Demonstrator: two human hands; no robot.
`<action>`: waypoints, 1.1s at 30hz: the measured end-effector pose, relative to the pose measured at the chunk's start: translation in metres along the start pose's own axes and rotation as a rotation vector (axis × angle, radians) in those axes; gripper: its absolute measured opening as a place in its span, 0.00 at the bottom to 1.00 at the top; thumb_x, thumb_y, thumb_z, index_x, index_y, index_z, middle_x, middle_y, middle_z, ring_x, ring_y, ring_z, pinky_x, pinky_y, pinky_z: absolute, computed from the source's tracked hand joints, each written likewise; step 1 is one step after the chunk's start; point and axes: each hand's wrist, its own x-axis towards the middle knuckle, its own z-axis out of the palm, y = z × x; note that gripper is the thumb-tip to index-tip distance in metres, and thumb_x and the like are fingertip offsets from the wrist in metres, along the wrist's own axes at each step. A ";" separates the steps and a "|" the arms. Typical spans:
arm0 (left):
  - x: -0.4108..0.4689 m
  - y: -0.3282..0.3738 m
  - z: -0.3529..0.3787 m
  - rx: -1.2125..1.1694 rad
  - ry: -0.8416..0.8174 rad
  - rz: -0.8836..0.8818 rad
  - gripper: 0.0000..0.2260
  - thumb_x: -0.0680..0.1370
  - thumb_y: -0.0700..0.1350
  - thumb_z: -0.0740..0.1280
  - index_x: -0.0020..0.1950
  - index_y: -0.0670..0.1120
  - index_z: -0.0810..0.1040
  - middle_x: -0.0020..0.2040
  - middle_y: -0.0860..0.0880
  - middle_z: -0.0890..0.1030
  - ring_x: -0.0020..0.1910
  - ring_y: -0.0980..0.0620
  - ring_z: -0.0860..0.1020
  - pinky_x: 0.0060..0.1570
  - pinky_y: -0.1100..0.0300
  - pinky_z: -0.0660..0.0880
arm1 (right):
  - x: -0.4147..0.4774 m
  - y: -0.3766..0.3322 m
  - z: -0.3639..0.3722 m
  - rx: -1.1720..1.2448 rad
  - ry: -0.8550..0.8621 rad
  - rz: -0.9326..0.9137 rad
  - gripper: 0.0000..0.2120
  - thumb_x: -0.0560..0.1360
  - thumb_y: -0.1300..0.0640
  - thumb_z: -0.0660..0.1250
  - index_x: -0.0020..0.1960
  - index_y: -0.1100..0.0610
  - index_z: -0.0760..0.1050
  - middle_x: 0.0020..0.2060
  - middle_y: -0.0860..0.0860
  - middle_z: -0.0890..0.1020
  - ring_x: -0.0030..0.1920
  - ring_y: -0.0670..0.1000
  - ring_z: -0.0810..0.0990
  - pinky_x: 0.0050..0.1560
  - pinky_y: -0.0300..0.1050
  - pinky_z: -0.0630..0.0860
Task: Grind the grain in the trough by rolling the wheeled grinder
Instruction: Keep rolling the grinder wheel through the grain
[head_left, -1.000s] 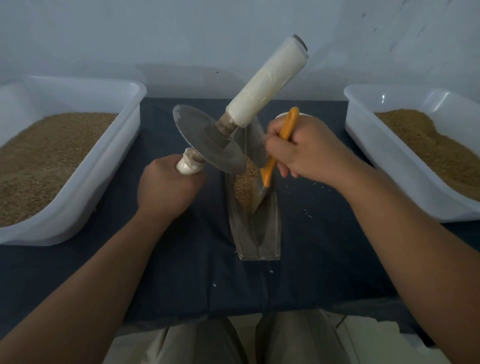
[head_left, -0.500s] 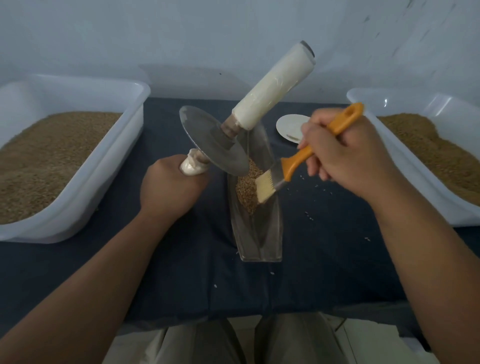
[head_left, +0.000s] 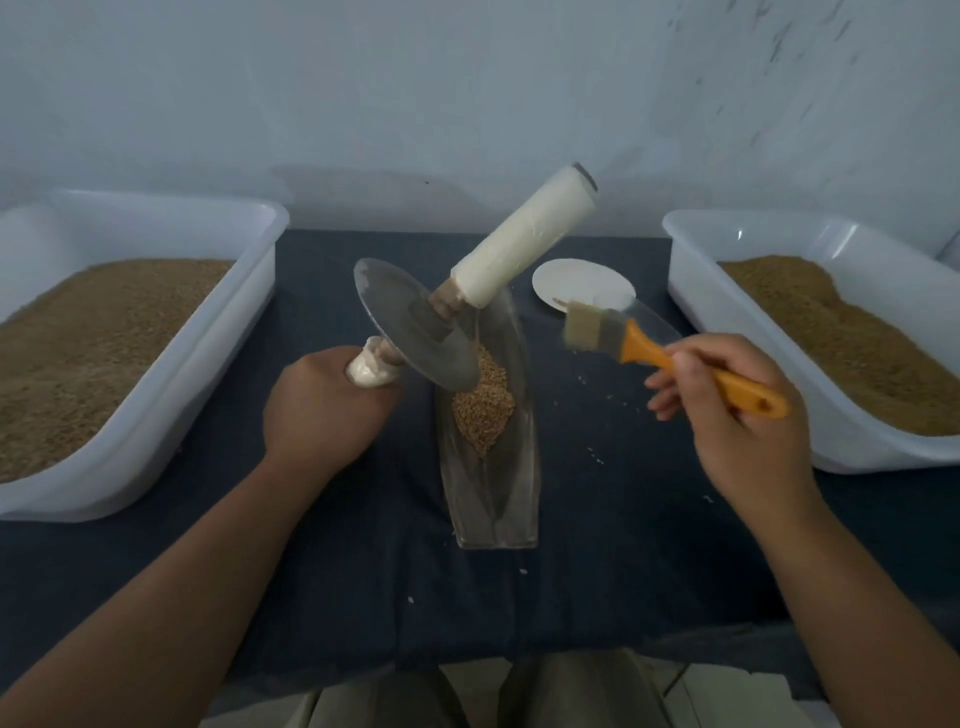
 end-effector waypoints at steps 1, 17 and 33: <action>0.000 0.000 0.000 0.028 0.000 0.003 0.05 0.74 0.58 0.70 0.40 0.59 0.78 0.34 0.61 0.80 0.32 0.52 0.79 0.32 0.56 0.71 | 0.001 0.010 -0.005 -0.162 -0.043 -0.036 0.08 0.86 0.47 0.64 0.61 0.46 0.79 0.48 0.42 0.84 0.47 0.44 0.85 0.45 0.36 0.80; 0.007 0.005 0.010 0.497 0.052 0.234 0.20 0.77 0.66 0.63 0.33 0.54 0.75 0.29 0.57 0.76 0.29 0.56 0.74 0.30 0.61 0.65 | 0.024 -0.017 -0.009 -0.466 -0.103 -0.364 0.19 0.80 0.60 0.70 0.70 0.55 0.80 0.71 0.49 0.78 0.73 0.49 0.74 0.73 0.47 0.73; 0.022 0.023 -0.009 0.907 -0.086 0.504 0.14 0.74 0.64 0.65 0.36 0.57 0.67 0.31 0.57 0.72 0.29 0.59 0.69 0.29 0.60 0.61 | 0.057 0.001 0.046 -0.846 -0.593 -0.114 0.08 0.73 0.42 0.68 0.45 0.44 0.73 0.40 0.43 0.77 0.43 0.47 0.77 0.35 0.45 0.65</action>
